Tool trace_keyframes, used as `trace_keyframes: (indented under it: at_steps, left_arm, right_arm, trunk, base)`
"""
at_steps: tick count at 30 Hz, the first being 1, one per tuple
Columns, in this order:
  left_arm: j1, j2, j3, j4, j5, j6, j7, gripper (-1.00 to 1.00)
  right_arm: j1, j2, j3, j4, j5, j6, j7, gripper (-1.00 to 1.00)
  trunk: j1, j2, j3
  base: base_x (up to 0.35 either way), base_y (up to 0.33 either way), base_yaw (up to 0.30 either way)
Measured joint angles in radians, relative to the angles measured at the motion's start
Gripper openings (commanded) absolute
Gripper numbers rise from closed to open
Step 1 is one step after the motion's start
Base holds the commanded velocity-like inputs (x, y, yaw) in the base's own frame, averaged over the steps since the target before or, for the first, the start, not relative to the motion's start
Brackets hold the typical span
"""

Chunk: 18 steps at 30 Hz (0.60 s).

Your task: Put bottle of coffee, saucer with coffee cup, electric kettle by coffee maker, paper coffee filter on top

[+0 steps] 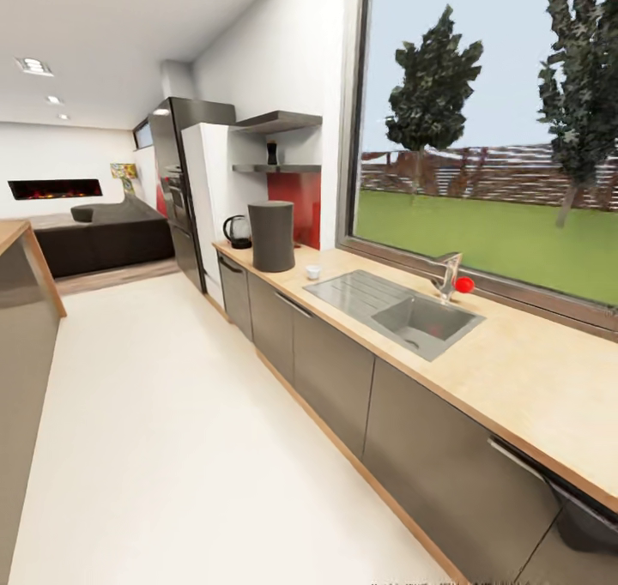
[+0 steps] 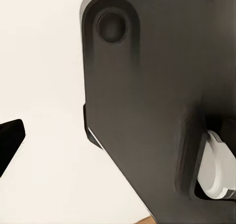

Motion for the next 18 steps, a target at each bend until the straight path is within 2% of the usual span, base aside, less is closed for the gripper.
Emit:
trace_keyframes:
  at_steps: [8,13,18]
  left_arm:
    - [-0.001,0.002,0.000,-0.001,0.001,-0.002,0.000,1.00]
    - [-0.001,0.004,0.000,0.000,0.002,-0.047,0.001,1.00]
    - [-0.001,0.006,0.001,0.000,0.030,-0.066,-0.001,1.00]
  right_arm:
    - [0.000,-0.001,0.000,0.000,0.000,0.000,0.000,1.00]
    - [0.000,-0.001,0.000,0.000,0.000,0.001,0.002,1.00]
    - [0.000,-0.002,0.000,0.000,0.000,0.001,0.005,1.00]
  trunk:
    - [-0.031,0.056,0.025]
    - [-0.050,0.091,0.041]
    - [-0.069,0.126,0.057]
  base:
    - [0.000,0.000,-0.265]
    - [0.000,0.000,-0.265]
    - [0.000,0.000,-0.265]
